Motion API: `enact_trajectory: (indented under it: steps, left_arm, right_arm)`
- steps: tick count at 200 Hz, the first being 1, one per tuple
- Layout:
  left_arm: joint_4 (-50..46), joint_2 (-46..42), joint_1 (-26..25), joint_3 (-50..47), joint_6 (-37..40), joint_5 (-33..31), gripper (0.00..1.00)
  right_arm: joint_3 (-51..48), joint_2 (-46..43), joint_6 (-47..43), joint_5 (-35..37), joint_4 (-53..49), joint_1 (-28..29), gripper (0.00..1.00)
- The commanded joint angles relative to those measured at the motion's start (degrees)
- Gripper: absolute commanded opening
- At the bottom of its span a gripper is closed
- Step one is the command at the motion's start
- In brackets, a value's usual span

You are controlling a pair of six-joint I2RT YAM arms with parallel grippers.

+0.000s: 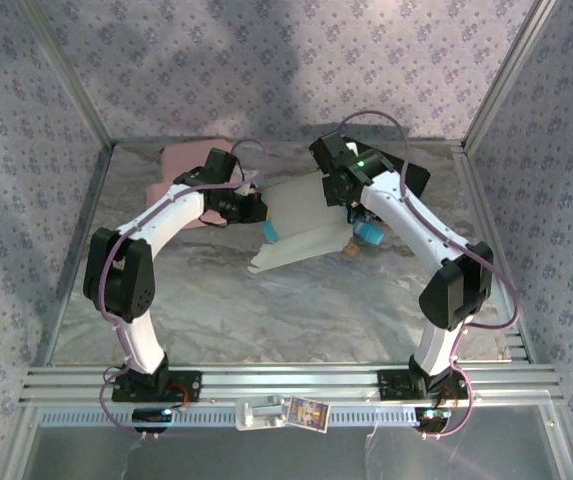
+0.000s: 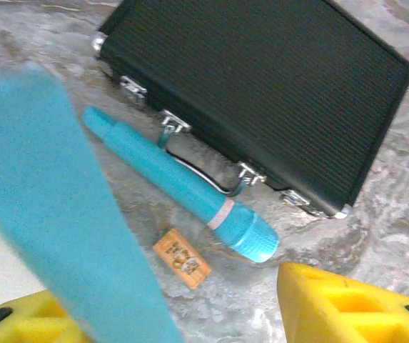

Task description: Fold the paper box

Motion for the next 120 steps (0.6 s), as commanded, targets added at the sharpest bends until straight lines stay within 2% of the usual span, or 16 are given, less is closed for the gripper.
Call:
enact_trajectory:
  steps: [1, 34, 49, 72, 86, 120]
  left_arm:
    - [-1.63, -0.71, 0.15, 1.57, 0.45, 0.64, 0.00]
    - [-1.71, -0.67, 0.15, 1.63, 0.37, 0.73, 0.00]
    - [-1.71, -0.76, 0.15, 1.54, 0.36, 0.73, 0.00]
    - [-1.73, -0.85, 0.15, 1.48, 0.31, 0.64, 0.00]
    - [-1.66, -0.79, 0.03, 1.31, 0.04, 0.51, 0.00]
    - [-0.60, -0.76, -1.28, -0.73, -1.03, -2.40, 0.00]
  right_arm:
    - [0.71, -0.31, -0.54, -4.66, 1.16, -0.73, 0.53]
    - [0.44, 1.22, -0.28, -3.98, 1.39, -0.83, 0.45]
    - [1.06, 2.61, -0.34, -2.78, 1.06, -1.11, 0.38]
    - [2.24, 5.03, -0.90, 0.53, -0.03, -1.03, 0.18]
    - [2.65, 6.20, -0.48, 3.19, -1.65, -0.46, 0.00]
    - [-3.38, 4.35, 4.01, 5.51, -0.85, 1.97, 0.00]
